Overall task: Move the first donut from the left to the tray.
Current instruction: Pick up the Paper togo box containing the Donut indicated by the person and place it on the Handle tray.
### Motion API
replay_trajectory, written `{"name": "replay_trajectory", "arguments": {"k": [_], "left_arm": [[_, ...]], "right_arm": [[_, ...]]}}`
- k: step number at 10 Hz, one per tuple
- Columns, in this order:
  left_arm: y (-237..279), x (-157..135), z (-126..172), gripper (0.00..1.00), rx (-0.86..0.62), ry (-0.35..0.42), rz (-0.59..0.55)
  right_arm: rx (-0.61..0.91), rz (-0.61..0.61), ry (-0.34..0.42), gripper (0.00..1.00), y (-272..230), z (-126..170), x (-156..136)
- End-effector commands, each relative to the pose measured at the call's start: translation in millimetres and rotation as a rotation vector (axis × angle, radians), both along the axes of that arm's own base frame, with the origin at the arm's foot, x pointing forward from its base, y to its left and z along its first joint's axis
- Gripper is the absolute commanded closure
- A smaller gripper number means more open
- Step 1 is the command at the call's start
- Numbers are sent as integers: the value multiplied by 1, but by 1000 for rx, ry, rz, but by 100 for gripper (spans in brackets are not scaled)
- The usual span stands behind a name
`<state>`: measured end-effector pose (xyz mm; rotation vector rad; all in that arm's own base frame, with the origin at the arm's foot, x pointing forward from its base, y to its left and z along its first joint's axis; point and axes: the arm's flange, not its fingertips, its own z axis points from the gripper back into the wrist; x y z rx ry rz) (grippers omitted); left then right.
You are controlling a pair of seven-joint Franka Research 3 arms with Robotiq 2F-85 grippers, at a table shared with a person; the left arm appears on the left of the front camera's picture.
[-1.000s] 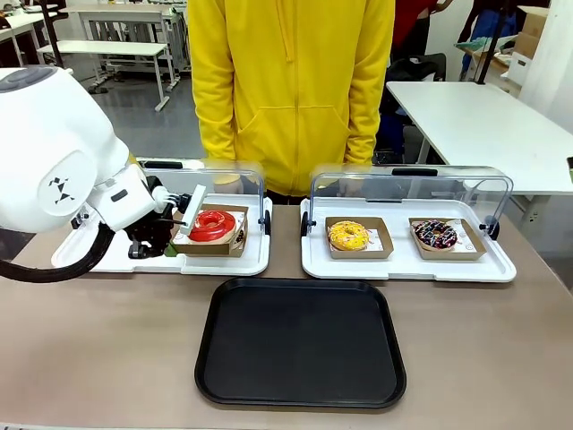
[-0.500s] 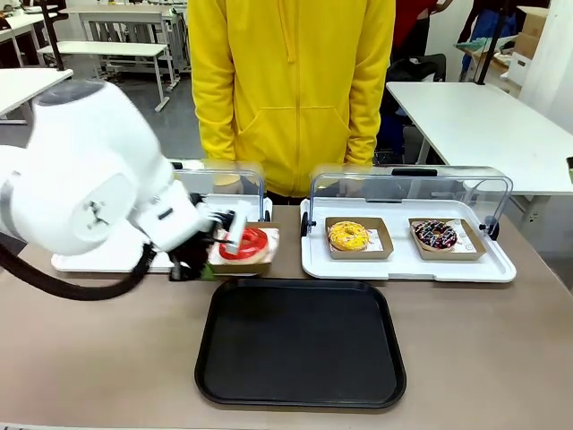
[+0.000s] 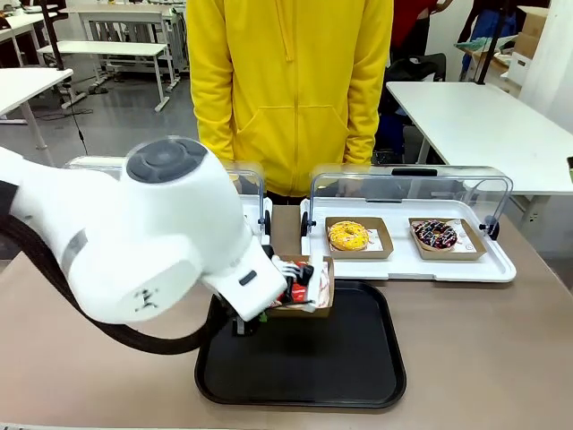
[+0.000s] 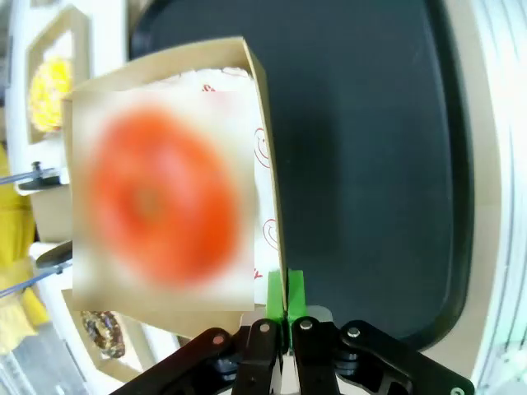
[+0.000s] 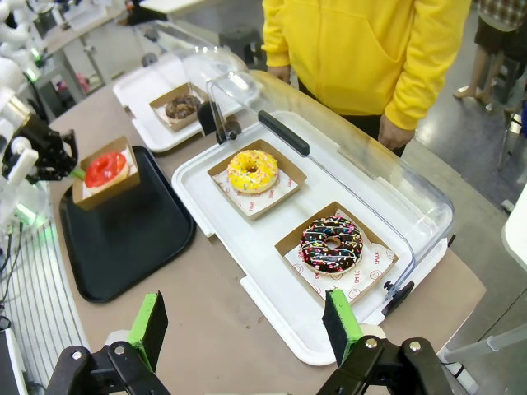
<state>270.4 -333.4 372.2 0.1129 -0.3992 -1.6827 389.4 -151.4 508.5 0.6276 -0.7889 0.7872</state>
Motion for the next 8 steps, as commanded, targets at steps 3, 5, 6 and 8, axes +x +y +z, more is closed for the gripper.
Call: {"name": "replay_trajectory", "arguments": {"k": [3, 5, 6, 8], "left_arm": [[-4, -31, -36, 98, 22, -5, 27], [-6, -37, -45, 98, 35, 42, 4], [-6, -39, -50, 98, 40, 42, 16], [-5, -40, -56, 98, 54, 57, 36]], "right_arm": [[19, 9, -32, 0, 1, 0, 2], [19, 9, -32, 0, 1, 0, 2], [19, 9, -32, 0, 1, 0, 2], [19, 9, -32, 0, 1, 0, 2]]}}
